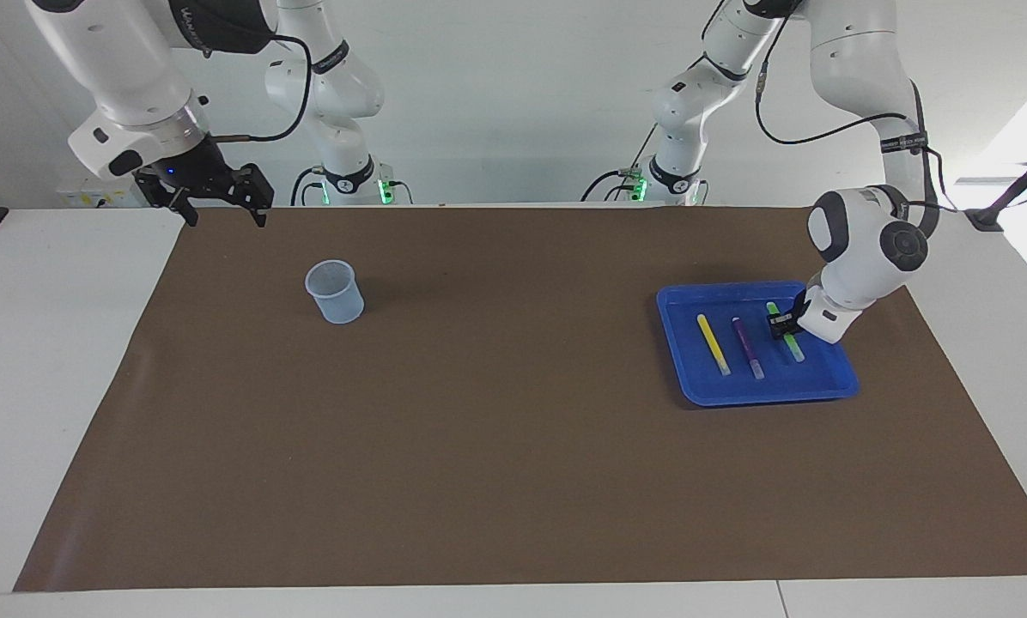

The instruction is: Right arm passes pens to left for tray arrangement

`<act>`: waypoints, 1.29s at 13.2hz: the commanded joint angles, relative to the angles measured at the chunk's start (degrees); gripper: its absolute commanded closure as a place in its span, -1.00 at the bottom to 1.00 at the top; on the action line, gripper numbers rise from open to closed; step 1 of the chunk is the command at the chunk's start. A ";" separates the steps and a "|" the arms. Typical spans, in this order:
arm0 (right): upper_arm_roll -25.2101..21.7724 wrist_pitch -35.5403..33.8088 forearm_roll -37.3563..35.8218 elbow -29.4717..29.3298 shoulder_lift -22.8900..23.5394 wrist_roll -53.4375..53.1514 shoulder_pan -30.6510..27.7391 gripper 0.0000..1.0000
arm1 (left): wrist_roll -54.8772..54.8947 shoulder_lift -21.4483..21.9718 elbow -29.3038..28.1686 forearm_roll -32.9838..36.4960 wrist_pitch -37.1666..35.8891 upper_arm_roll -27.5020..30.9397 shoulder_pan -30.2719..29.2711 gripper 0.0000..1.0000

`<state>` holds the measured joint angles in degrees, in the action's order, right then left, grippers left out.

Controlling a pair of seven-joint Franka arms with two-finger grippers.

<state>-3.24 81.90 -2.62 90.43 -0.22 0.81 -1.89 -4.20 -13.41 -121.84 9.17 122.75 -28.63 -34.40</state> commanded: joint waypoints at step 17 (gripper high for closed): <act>-1.77 -0.61 1.48 0.10 -0.93 -0.90 1.27 -1.00 | -1.69 8.65 14.35 -2.64 -18.67 -2.21 11.28 -1.00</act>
<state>-4.97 81.84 -2.35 90.00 -0.45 0.06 -0.68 -5.82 -7.55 -108.05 8.59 107.38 -30.45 -22.94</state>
